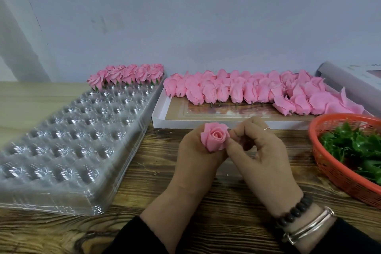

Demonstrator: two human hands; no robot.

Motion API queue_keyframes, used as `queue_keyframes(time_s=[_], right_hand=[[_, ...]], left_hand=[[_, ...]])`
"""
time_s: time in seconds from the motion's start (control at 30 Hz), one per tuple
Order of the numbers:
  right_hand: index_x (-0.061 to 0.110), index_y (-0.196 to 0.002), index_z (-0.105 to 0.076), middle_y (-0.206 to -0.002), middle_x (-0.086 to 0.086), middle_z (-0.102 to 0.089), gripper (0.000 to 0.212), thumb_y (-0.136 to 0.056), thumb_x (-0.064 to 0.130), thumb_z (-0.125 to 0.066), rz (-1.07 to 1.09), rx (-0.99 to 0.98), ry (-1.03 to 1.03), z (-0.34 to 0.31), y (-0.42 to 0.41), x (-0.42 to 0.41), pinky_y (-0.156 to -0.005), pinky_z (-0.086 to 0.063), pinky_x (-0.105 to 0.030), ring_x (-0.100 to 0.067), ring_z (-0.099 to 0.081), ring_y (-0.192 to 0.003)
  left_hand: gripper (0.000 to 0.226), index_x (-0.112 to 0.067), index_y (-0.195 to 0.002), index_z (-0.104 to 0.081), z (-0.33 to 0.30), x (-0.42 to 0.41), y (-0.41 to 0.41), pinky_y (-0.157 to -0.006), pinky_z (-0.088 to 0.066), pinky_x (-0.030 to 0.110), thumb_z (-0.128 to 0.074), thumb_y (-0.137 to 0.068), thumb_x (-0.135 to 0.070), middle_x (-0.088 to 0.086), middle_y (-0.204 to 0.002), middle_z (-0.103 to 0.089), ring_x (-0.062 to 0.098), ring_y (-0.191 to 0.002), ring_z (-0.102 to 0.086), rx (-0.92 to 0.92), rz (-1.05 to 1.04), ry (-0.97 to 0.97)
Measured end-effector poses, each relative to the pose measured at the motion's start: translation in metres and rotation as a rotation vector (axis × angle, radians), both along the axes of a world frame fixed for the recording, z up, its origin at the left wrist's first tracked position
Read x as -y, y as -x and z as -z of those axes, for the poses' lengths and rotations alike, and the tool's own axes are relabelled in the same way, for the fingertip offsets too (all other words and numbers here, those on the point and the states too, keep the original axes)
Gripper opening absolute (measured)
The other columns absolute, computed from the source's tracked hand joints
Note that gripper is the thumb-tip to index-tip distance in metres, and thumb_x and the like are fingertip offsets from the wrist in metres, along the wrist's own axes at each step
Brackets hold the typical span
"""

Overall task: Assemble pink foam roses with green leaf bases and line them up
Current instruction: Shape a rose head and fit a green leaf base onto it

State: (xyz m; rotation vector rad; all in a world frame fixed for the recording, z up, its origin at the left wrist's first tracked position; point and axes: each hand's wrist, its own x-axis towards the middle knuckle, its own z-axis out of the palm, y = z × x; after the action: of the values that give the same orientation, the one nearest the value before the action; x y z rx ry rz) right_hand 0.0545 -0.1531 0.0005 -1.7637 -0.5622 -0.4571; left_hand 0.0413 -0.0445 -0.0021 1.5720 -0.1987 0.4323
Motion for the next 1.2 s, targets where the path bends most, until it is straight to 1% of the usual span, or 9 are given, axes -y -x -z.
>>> queue_keyframes(time_s=[0.07,0.3,0.43,0.5,0.63,0.83,0.93,1.1,1.2], right_hand=[[0.021,-0.06,-0.052,-0.067,0.005,-0.044,0.016,-0.069,0.011,-0.06,-0.011,0.036,0.008,0.0,0.0,0.0,-0.06,-0.035,-0.006,-0.001,-0.045,-0.062],[0.012,-0.06,-0.052,-0.067,0.004,-0.045,0.016,-0.073,0.013,-0.06,-0.049,0.121,0.055,0.0,0.001,0.003,-0.061,-0.036,-0.008,-0.003,-0.044,-0.063],[0.013,-0.072,-0.057,-0.071,-0.005,-0.058,0.019,-0.082,0.027,-0.05,-0.025,0.088,-0.076,-0.003,0.003,0.006,-0.064,-0.046,-0.026,-0.016,-0.055,-0.069],[0.021,-0.084,-0.062,-0.083,0.002,-0.065,0.011,-0.084,0.022,-0.051,-0.034,0.026,-0.13,-0.005,0.003,0.007,-0.072,-0.048,-0.023,-0.011,-0.06,-0.08],[0.023,-0.093,-0.067,-0.097,0.008,-0.067,0.024,-0.085,0.017,-0.045,-0.118,-0.016,-0.088,-0.009,0.002,0.008,-0.079,-0.042,-0.008,0.0,-0.061,-0.093],[0.022,-0.087,-0.073,-0.081,0.019,-0.069,0.028,-0.086,0.033,-0.048,-0.116,-0.018,0.002,-0.003,0.005,0.002,-0.082,-0.045,-0.013,0.003,-0.063,-0.088],[0.024,-0.086,-0.074,-0.089,0.016,-0.07,0.038,-0.081,0.041,-0.04,-0.087,-0.008,0.124,-0.002,0.006,0.001,-0.086,-0.048,-0.025,-0.001,-0.063,-0.093],[0.032,-0.085,-0.07,-0.083,0.015,-0.069,0.016,-0.076,0.038,-0.059,-0.093,-0.12,0.181,-0.003,0.006,0.0,-0.074,-0.045,-0.01,0.002,-0.061,-0.086],[0.038,-0.091,-0.062,-0.085,0.011,-0.068,0.026,-0.067,0.047,-0.064,-0.175,-0.207,0.214,-0.005,0.003,0.003,-0.071,-0.046,-0.01,0.004,-0.061,-0.083]], left_hand=[[0.017,-0.011,-0.072,-0.06,0.0,0.0,0.0,-0.054,-0.045,0.012,-0.072,-0.061,-0.004,-0.006,-0.058,-0.06,-0.001,-0.056,-0.053,0.008,-0.023,-0.009],[0.019,-0.016,-0.065,-0.063,0.001,-0.003,0.0,-0.054,-0.045,0.016,-0.067,-0.072,0.001,-0.008,-0.054,-0.06,0.0,-0.054,-0.054,-0.05,0.01,-0.15],[0.018,-0.016,-0.072,-0.066,0.0,-0.003,0.001,-0.053,-0.044,0.012,-0.069,-0.077,0.001,-0.009,-0.056,-0.062,-0.002,-0.053,-0.054,-0.104,0.138,-0.114],[0.023,-0.022,-0.067,-0.064,0.0,-0.002,0.004,-0.047,-0.039,0.007,-0.069,-0.078,-0.002,-0.011,-0.05,-0.058,-0.003,-0.045,-0.05,-0.147,0.263,-0.12],[0.019,-0.025,-0.063,-0.065,-0.001,-0.004,0.006,-0.047,-0.039,0.009,-0.063,-0.072,-0.009,-0.008,-0.052,-0.058,-0.002,-0.046,-0.05,-0.197,0.424,-0.124],[0.017,-0.003,-0.093,-0.063,0.003,0.003,0.004,-0.082,-0.053,0.032,-0.067,-0.076,-0.002,0.006,-0.091,-0.068,0.014,-0.09,-0.065,-0.08,0.352,-0.419],[0.023,-0.008,-0.096,-0.057,0.001,0.006,0.003,-0.078,-0.05,0.02,-0.061,-0.079,0.007,-0.003,-0.09,-0.061,0.002,-0.088,-0.059,0.004,0.295,-0.449],[0.034,-0.023,-0.082,-0.059,0.001,0.01,0.007,-0.077,-0.052,0.024,-0.054,-0.085,0.01,-0.006,-0.083,-0.062,0.005,-0.083,-0.06,-0.045,0.221,-0.308],[0.026,-0.011,-0.076,-0.064,-0.001,0.009,0.008,-0.064,-0.049,0.02,-0.055,-0.083,0.012,-0.004,-0.073,-0.062,0.004,-0.07,-0.058,-0.009,0.183,-0.269]])
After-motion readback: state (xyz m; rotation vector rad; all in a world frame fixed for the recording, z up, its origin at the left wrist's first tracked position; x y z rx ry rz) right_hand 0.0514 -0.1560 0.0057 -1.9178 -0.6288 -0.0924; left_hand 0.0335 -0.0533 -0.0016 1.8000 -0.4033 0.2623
